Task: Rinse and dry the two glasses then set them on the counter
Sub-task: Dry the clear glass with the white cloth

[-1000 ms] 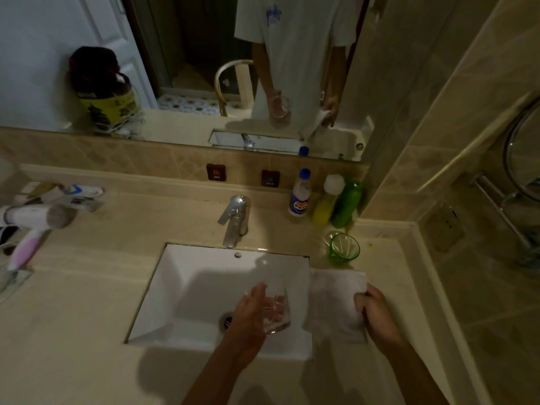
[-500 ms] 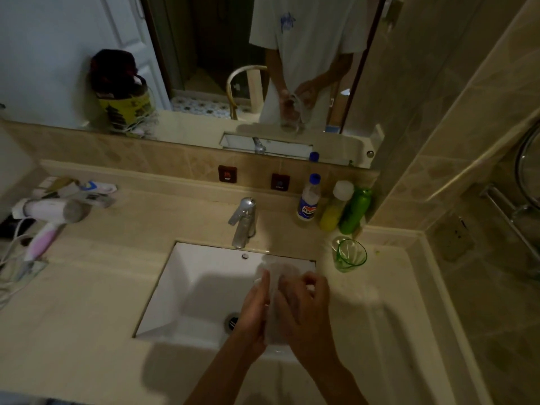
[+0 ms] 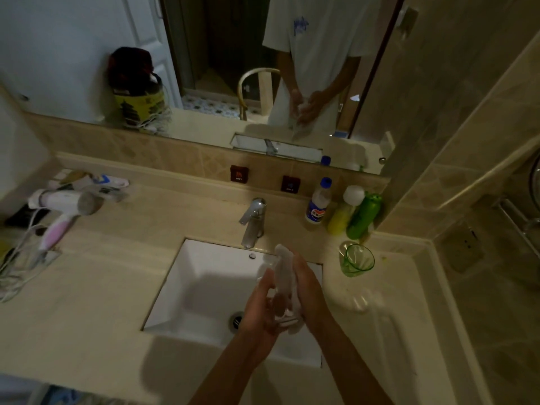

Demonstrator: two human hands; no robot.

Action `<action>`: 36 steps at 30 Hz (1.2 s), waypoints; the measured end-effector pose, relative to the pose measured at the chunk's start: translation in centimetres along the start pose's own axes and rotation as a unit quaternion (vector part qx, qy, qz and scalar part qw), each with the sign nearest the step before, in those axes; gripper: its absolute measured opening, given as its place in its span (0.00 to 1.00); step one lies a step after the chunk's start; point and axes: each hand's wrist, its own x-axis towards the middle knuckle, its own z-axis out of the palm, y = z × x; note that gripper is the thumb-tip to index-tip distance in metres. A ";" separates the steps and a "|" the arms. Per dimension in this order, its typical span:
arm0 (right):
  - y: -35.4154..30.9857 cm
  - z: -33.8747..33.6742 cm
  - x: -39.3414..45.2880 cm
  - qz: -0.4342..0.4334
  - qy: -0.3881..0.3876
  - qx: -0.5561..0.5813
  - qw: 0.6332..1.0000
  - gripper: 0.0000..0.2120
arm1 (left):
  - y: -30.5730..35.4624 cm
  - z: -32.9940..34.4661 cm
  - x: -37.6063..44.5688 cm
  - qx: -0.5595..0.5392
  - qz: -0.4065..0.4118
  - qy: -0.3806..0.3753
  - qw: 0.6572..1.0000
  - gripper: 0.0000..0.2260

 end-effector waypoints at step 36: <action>-1.2 1.3 -3.9 -0.063 0.080 0.027 0.994 0.11 | 2.9 1.2 -0.3 0.026 0.066 -0.009 0.997 0.26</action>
